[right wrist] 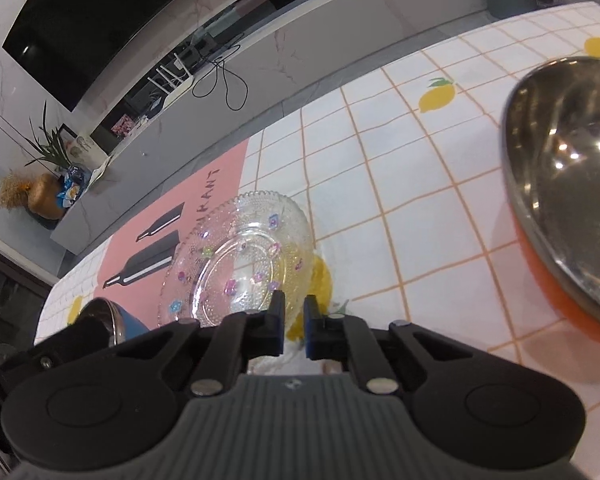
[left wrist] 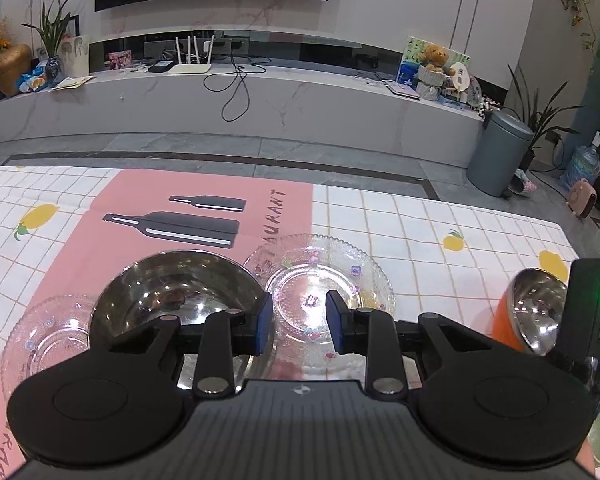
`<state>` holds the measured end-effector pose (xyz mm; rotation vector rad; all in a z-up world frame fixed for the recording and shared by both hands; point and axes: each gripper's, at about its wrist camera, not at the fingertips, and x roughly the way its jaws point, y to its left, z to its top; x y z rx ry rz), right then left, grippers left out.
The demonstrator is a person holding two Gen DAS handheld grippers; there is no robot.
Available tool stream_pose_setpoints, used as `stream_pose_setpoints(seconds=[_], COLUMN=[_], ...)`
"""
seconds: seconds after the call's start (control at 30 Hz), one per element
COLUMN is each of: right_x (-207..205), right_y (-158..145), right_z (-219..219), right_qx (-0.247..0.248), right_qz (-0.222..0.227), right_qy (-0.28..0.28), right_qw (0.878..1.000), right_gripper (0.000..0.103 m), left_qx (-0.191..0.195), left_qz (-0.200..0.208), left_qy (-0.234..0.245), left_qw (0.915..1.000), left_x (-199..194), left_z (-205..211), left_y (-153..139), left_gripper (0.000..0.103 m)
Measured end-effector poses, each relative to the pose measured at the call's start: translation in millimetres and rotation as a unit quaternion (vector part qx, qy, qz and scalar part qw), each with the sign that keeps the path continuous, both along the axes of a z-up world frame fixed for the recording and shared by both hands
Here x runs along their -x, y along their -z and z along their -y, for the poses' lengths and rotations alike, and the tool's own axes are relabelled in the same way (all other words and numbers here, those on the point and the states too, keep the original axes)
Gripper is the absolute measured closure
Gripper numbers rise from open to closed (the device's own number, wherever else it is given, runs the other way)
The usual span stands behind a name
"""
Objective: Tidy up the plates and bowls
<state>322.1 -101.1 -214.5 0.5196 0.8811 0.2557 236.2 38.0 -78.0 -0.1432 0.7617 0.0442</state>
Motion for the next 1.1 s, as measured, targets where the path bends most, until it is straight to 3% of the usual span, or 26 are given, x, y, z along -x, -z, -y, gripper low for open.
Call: stream_pose_setpoints(seconds=[0.2,0.5,0.63,0.73,0.8,0.83,1.1], right_x=[34.3,91.4,97.7,99.5,100.0,100.2,84.7], right_y=[-4.5,-4.4,-4.7,-2.5,-1.8,-1.9,3.3], right_z=[17.6,57.5,64.4,65.1,67.7,69.4,75.0], right_qx=[0.019,0.038,0.05,0.049,0.042,0.037,0.036], right_qz=[0.003,0.002,0.01,0.021,0.025,0.027,0.042], right_qy=[0.012,0.045,0.042,0.037,0.04,0.043,0.045], right_qw=[1.0,0.998,0.998,0.998,0.998,0.998,0.997], right_gripper=[0.097,0.099,0.099,0.092,0.076,0.073,0.073], left_qx=[0.02,0.015,0.017,0.02,0.032,0.04,0.054], left_qz=[-0.013,-0.046,-0.053,-0.057,-0.049,-0.046,-0.045], left_qy=[0.012,0.001,0.013,0.007,0.006,0.012,0.026], left_qw=[0.9996,0.9988,0.9984,0.9982,0.9983,0.9981,0.9972], left_x=[12.7,30.6,31.8,28.1,25.0,23.2,17.7], left_z=[9.5,17.3,11.0,3.8,-1.5,-3.1,-2.0], left_y=[6.2,38.0,49.5,54.0,55.8,57.8,74.6], left_gripper=[0.069,0.069,0.056,0.052,0.052,0.052,0.056])
